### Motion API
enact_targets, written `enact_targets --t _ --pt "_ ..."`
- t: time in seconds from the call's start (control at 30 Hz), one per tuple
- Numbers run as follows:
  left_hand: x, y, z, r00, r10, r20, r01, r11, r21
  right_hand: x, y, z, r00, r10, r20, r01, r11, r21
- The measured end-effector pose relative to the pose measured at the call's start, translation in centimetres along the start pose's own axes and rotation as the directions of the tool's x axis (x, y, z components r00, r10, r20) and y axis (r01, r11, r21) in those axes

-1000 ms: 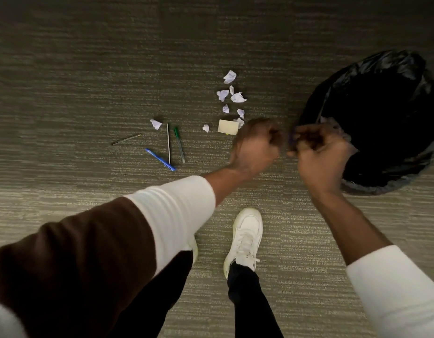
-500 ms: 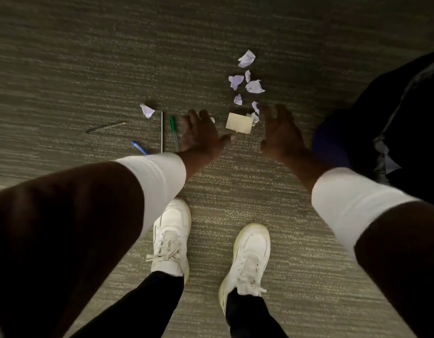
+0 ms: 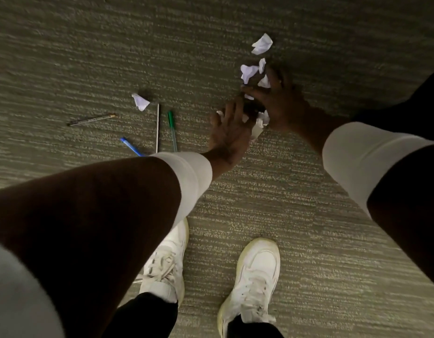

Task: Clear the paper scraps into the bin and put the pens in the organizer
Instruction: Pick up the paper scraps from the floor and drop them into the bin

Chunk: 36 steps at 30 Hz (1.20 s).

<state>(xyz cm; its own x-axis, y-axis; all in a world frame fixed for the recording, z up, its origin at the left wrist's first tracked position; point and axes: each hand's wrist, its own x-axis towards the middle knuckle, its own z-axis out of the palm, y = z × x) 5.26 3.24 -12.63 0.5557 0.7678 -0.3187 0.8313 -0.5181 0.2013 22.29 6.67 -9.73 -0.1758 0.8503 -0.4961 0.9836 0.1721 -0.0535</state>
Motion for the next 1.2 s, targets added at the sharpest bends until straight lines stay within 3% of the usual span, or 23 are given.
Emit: enact_targets --t 0.23,0.47,0.63,0.77,0.93,1.03,1.2 --pt "-2.2 -2.2 0.0 0.975 0.222 0.003 -0.218 0.956 0.195 -3.0 -1.1 0.8 0.997 -0.073 -0.036 0.074 0.997 0.024" --pt "-2.7 -4.2 -0.6 0.972 0.221 -0.076 -0.199 0.953 0.228 -5.4 -3.5 2.8 0.986 0.063 -0.155 -0.049 0.995 0.093" --pt "-2.9 -3.9 -0.5 0.989 0.143 -0.044 -0.137 0.983 0.12 -6.0 -4.4 3.3 0.986 0.099 -0.138 -0.085 0.991 0.1" --pt "-2.9 -4.0 -0.5 0.986 0.158 -0.048 -0.153 0.983 0.101 -6.2 -5.0 4.3 0.979 0.059 -0.193 -0.054 0.998 0.034" --pt "-3.6 -3.9 -0.7 0.986 0.149 -0.078 -0.145 0.988 0.054 -6.4 -5.8 5.0 0.976 0.061 -0.21 -0.046 0.996 0.074" --pt "-4.1 -4.0 -0.8 0.985 0.151 -0.081 -0.149 0.988 0.026 -6.4 -6.1 5.2 0.969 0.138 -0.205 -0.117 0.987 0.108" --pt "-6.3 -4.0 -2.5 0.994 0.078 -0.082 -0.088 0.989 -0.121 -8.6 -6.5 5.0 0.923 0.337 -0.188 -0.26 0.903 0.342"
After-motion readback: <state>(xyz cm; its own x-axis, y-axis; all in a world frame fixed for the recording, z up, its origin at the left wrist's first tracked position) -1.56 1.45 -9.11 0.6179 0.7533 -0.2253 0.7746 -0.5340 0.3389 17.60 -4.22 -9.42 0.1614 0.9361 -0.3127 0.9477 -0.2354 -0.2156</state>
